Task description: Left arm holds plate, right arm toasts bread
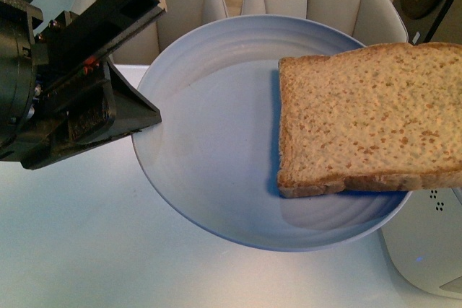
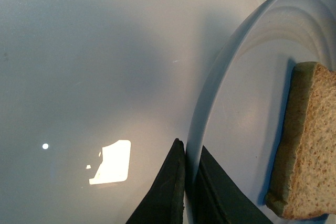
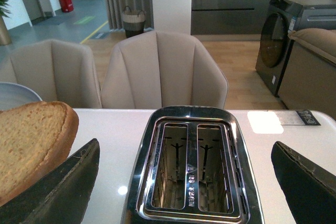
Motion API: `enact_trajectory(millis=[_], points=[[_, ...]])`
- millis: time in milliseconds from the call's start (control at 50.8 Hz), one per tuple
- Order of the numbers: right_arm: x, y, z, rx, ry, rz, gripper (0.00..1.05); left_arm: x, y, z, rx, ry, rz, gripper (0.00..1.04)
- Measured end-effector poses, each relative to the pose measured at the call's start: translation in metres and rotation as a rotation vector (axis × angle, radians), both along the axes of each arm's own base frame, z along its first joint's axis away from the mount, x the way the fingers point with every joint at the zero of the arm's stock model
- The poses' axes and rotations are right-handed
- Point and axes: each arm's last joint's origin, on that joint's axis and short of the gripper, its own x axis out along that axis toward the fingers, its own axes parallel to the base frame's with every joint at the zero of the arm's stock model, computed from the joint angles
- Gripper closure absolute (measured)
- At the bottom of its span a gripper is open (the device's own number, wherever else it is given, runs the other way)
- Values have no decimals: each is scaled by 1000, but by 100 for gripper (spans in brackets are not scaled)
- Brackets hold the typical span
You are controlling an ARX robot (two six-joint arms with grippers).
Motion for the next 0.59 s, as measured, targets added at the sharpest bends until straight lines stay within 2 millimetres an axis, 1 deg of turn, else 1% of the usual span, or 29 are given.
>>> enact_trajectory(millis=[374,394,433,531,590], points=[[0,0,0,0,1,1,9,0,0,0,-3,2,7,102],[0,0,-1,11,30,22,9,0,0,0,-3,2,8,102],[0,0,-1,56,157,87,9,0,0,0,-3,2,8,102],[2,1,-5,145,393,143,9,0,-1,1,-5,2,6,102],[3,1,-7,174,442,143,9,-1,-1,1,-5,2,4,102]])
